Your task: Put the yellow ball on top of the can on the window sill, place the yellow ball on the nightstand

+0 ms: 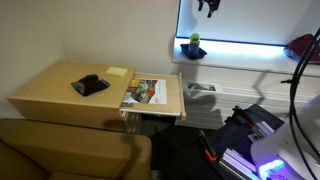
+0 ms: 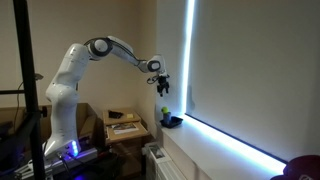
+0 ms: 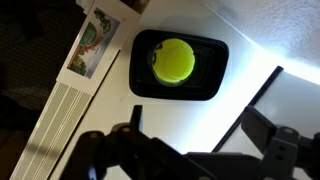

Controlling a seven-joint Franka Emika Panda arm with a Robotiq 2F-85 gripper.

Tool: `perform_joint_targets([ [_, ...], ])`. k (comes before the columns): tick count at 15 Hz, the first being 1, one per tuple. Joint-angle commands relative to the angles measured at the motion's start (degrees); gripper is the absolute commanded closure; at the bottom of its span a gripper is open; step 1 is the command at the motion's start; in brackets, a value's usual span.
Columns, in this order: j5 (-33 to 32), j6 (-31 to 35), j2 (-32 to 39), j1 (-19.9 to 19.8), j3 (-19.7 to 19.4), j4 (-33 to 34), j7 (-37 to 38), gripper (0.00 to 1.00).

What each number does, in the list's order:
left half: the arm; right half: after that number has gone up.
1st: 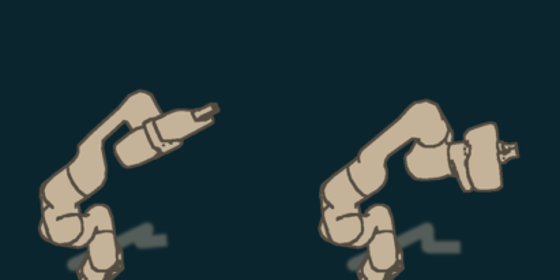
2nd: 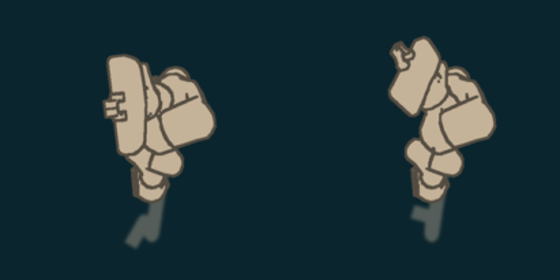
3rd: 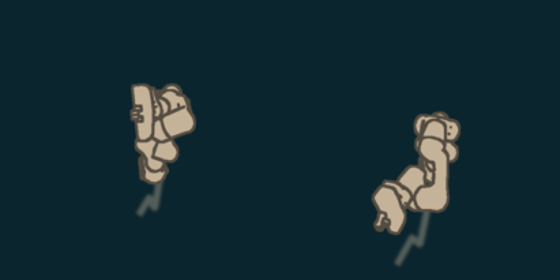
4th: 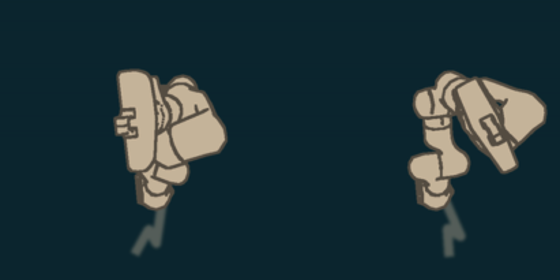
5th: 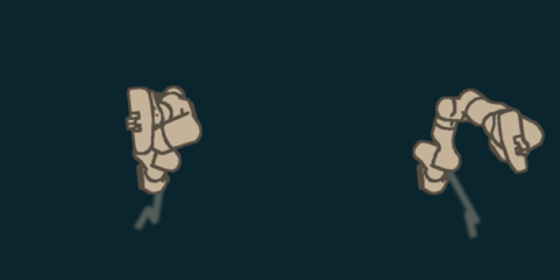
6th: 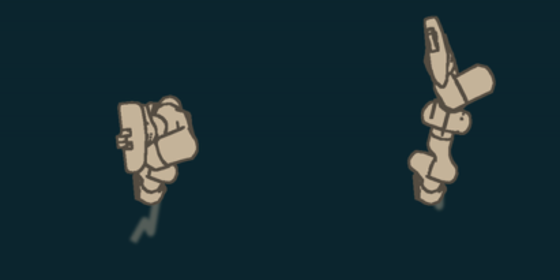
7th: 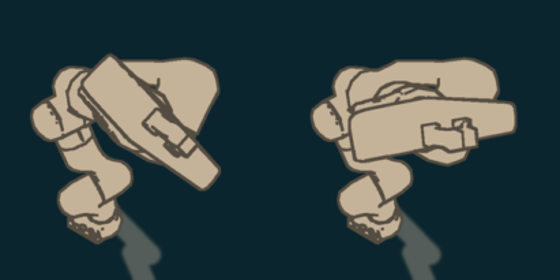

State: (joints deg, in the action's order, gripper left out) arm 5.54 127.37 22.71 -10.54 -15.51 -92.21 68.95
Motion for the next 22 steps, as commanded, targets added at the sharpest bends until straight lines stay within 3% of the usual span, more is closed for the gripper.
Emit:
perform_joint_targets([
  [1,0.81,2.97,4.92,-0.31,1.04,1.22,0.23,0.0],
  [8,1.21,6.78,11.13,0.2,1.64,2.45,0.37,0.0],
  [22,0.59,6.2,11.36,-0.31,0.65,1.75,-0.24,0.0],
])
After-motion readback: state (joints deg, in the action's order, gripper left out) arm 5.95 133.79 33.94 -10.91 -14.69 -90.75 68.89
